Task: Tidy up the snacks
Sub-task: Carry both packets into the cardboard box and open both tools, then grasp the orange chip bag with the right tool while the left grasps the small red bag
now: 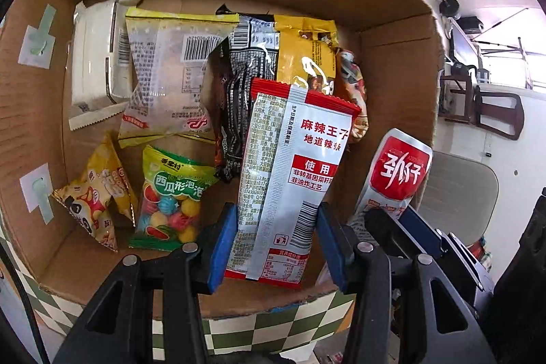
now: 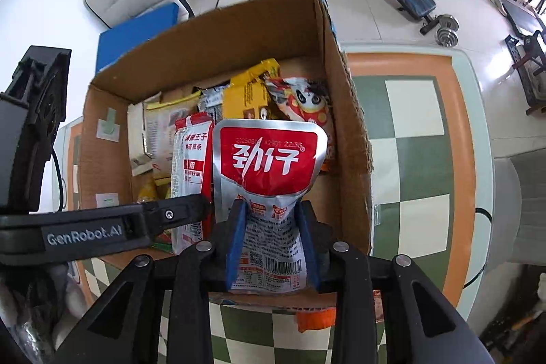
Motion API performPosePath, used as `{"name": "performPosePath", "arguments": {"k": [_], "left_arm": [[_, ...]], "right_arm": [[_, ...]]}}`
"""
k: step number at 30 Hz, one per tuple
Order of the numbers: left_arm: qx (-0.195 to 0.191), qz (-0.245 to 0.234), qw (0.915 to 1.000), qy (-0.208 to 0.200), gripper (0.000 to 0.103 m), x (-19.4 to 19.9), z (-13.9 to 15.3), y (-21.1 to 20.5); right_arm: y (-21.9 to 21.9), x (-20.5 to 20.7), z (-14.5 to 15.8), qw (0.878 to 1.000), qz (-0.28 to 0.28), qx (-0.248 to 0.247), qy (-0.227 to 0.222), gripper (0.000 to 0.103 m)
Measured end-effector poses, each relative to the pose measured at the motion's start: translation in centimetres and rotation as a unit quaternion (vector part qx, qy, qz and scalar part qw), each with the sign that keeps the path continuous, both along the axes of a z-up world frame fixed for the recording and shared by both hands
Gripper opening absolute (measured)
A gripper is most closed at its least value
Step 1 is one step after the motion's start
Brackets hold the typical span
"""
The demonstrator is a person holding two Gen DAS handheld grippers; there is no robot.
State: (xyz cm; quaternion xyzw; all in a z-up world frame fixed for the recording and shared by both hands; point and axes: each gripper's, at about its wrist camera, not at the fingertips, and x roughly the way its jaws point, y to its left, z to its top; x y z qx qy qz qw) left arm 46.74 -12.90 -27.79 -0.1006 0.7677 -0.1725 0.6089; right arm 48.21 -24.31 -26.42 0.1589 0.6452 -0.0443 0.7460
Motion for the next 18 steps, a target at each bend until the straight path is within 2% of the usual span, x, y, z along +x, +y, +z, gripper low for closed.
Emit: {"name": "performPosePath", "arguments": {"k": [2,4,5,6,7,9,14,17,18], "left_arm": [[0.004,-0.004,1.0,0.001,0.046,0.0,0.0,-0.1],[0.004,-0.006,1.0,-0.002,0.053,0.0,0.2,0.0],[0.002,-0.003,1.0,-0.007,0.055,0.2,0.3,0.2],[0.004,-0.004,0.9999,-0.011,0.065,0.2,0.4,0.3],[0.003,-0.006,0.9999,-0.012,0.079,0.2,0.5,0.4],[0.0,-0.006,0.9999,-0.013,0.084,0.0,0.9,0.7],[0.006,-0.015,0.9989,-0.045,0.085,-0.2,2.3,1.4],[0.021,-0.021,0.9933,-0.111,0.085,-0.9,4.6,2.1],[0.028,-0.024,0.9905,-0.132,0.085,-1.1,5.3,2.3]], "right_arm": [[0.0,0.2,-0.3,1.0,0.006,-0.003,0.007,0.038],[-0.2,0.3,-0.5,1.0,0.004,-0.004,0.016,0.045],[-0.3,0.3,-0.6,1.0,0.004,-0.001,0.019,0.061],[-0.4,0.2,-0.6,1.0,0.002,-0.004,0.021,0.077],[-0.5,0.2,-0.6,1.0,0.001,-0.005,0.021,0.082],[-0.6,0.0,-0.4,1.0,0.001,0.004,0.018,0.084],[-0.8,-0.7,0.5,1.0,-0.005,0.016,0.003,0.085],[-0.5,-1.4,1.5,1.0,0.003,0.01,-0.021,0.095],[-0.3,-1.6,1.8,1.0,0.006,0.0,-0.028,0.096]]}}
